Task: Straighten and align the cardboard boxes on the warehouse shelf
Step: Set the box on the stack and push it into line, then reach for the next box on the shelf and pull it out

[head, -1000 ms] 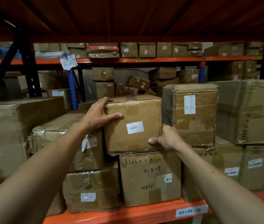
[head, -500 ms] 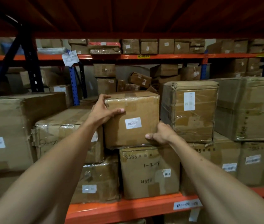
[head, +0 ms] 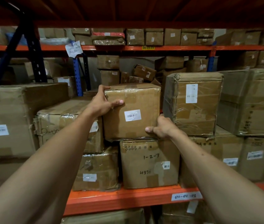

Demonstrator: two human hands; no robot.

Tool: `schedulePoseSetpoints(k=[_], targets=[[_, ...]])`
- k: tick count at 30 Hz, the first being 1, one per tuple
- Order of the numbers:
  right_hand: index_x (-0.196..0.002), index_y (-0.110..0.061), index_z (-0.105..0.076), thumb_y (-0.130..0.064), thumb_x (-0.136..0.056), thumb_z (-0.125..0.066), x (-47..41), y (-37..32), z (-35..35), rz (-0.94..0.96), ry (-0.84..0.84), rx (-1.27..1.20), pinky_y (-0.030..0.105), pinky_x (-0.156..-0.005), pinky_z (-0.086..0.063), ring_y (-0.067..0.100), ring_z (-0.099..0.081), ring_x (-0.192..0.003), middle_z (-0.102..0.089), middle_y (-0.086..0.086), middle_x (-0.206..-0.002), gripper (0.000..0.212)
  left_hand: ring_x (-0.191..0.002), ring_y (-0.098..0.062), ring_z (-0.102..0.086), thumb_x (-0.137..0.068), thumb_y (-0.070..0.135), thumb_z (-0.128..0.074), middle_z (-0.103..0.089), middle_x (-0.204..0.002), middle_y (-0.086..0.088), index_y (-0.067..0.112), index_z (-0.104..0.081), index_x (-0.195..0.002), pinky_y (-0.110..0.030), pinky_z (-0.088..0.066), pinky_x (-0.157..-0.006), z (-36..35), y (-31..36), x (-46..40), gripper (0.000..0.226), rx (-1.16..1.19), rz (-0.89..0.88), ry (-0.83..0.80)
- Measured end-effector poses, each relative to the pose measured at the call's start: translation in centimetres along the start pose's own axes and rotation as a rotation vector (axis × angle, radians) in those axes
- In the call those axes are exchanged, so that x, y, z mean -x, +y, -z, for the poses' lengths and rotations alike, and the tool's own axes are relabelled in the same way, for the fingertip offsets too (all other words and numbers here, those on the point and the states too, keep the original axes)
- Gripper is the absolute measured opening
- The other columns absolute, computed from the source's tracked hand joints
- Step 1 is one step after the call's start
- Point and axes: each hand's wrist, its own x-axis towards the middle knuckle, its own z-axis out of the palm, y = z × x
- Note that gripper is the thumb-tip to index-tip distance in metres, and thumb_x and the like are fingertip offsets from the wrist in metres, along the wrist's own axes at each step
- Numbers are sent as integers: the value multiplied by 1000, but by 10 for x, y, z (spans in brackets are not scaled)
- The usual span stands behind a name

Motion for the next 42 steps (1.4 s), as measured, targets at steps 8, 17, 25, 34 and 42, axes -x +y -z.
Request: schedulePoseSetpoints(k=[8,17,25,34,42], targets=[[-154,1,-32,-42,-93,-78,5,-2,-3,-9,23,-22,45,-117,-42,39,-47,-144,-45,21,-157,87,-123,-24,-52,-76,41,-87,-52,-143,-6,26,-31,-150,-43,-48,-100,-4,3,5,94,13,4,13],[-153,-8,-39,-44,-94,-77,19,-4,5,-37,3,-63,46,-116,-44,35,-50,-142,-52,15,-154,79,-135,-36,-49,-73,48,-87,-48,-150,-12,24,-34,-151,-51,-47,-108,1,12,1,97,-177,20,0],[-154,-12,-47,-46,-93,-77,37,-1,72,0,124,-83,43,-113,-43,30,-52,-142,-57,12,-152,76,-156,-40,-5,-75,69,-75,-9,-170,-21,25,-24,-162,-57,0,-125,-12,70,-13,110,-572,-226,85],[-126,-16,-75,-18,-96,-73,56,35,192,55,561,-51,37,-111,-49,23,-63,-126,-72,8,-129,30,-145,-31,-40,-86,38,-81,-41,-159,-14,13,-31,-159,-41,-34,-118,-121,138,-1,92,-372,-427,-91],[-146,-21,-59,-24,-94,-78,48,72,248,126,564,-4,41,-108,-50,25,-59,-133,-63,7,-145,55,-144,-33,-43,-90,38,-75,-44,-159,-11,26,8,-163,-45,-32,-120,-204,143,5,111,-135,-130,-208]])
